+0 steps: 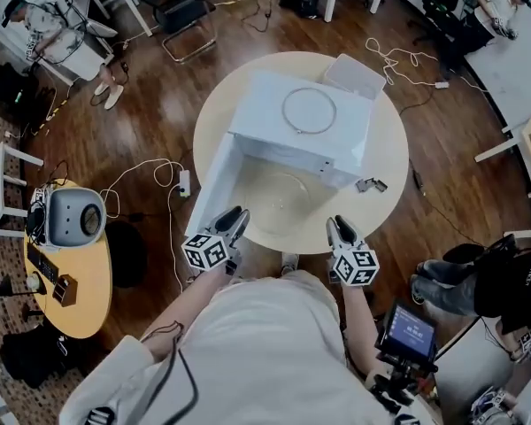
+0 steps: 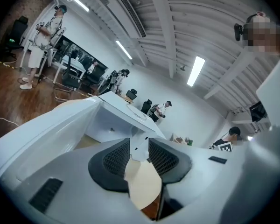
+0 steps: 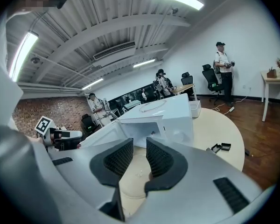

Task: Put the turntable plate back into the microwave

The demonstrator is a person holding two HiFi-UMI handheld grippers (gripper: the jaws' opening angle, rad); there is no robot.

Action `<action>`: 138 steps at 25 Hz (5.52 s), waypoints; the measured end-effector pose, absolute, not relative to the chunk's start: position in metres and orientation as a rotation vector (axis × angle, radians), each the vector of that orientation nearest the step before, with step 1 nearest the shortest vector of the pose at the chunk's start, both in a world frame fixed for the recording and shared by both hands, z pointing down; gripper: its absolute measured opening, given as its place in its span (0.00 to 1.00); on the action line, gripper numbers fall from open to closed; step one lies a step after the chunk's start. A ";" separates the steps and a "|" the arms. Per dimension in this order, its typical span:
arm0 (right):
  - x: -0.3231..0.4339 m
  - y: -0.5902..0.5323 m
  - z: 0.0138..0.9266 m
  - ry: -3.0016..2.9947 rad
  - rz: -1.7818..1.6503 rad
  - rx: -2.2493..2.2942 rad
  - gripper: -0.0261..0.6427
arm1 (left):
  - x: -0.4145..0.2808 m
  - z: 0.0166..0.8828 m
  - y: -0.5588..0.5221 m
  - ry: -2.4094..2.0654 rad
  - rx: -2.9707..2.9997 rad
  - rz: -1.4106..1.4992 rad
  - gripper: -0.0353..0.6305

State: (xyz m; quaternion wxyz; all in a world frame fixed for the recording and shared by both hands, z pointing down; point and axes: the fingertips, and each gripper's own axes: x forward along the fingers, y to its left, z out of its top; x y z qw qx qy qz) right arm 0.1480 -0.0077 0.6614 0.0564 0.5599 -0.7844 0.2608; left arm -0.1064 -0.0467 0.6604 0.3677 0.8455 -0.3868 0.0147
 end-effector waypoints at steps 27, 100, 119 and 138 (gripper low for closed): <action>0.140 -0.068 0.832 -2.344 1.128 1.193 0.17 | -0.099 0.826 -0.060 -1.240 1.838 0.381 0.27; 0.081 -0.051 0.922 -1.691 2.307 1.269 0.08 | -0.110 0.965 -0.017 -0.979 1.202 -0.160 0.30; 0.072 -0.040 0.905 -1.597 2.548 1.162 0.08 | -0.090 0.923 -0.050 -0.823 1.108 -0.540 0.12; 0.087 -0.058 0.867 -1.855 2.524 1.015 0.15 | -0.081 0.840 -0.063 -0.783 1.297 -0.580 0.11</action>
